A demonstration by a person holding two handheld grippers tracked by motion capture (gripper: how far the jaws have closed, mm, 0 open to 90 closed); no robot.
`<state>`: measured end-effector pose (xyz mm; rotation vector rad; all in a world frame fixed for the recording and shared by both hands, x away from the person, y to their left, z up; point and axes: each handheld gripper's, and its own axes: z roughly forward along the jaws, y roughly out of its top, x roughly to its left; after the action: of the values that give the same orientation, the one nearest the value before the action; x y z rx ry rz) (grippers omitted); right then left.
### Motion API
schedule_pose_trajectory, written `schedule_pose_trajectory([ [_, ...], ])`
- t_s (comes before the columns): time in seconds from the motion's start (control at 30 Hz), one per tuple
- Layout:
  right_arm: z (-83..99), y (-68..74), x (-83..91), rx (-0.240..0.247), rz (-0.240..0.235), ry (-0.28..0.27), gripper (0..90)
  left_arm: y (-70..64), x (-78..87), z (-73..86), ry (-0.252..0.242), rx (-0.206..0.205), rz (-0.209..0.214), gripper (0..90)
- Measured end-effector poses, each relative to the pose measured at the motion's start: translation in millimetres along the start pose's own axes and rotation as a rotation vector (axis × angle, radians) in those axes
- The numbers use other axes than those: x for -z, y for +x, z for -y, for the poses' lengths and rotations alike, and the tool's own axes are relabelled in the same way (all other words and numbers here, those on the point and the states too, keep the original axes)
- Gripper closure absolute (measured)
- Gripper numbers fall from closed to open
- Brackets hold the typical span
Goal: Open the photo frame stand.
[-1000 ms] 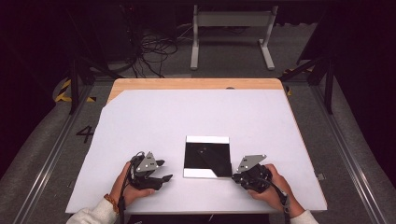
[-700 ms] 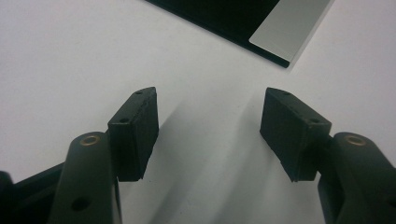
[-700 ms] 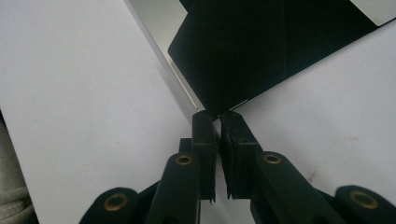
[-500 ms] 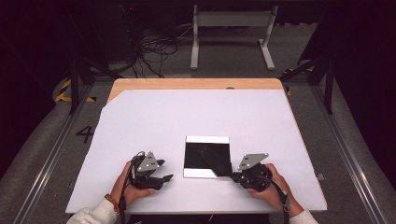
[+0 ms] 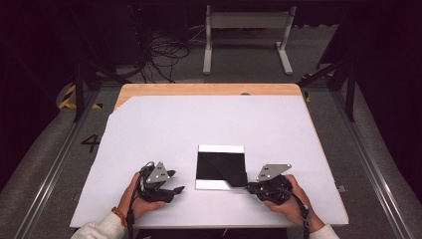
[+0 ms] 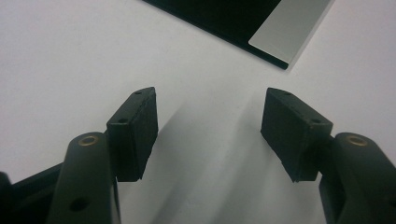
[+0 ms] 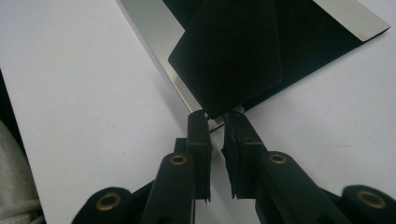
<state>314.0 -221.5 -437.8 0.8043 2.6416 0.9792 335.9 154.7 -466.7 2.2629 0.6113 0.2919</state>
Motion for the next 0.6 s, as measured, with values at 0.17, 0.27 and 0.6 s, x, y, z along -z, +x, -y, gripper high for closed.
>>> schedule_pose_trajectory([
  [0.17, -0.1, -0.5, 2.0, -0.008, 0.000, -0.033, 80.1, -0.3, 0.0, -0.1, 0.000, 0.000, 0.001, 36.9],
  [0.27, 0.0, -1.1, 2.5, -0.010, -0.001, -0.051, 79.4, -0.3, 0.1, -0.1, -0.002, -0.001, 0.002, 36.7],
  [0.6, -1.2, -1.8, 4.6, -0.021, 0.000, -0.110, 76.2, -0.6, 0.1, -0.5, -0.003, -0.005, 0.001, 35.9],
])
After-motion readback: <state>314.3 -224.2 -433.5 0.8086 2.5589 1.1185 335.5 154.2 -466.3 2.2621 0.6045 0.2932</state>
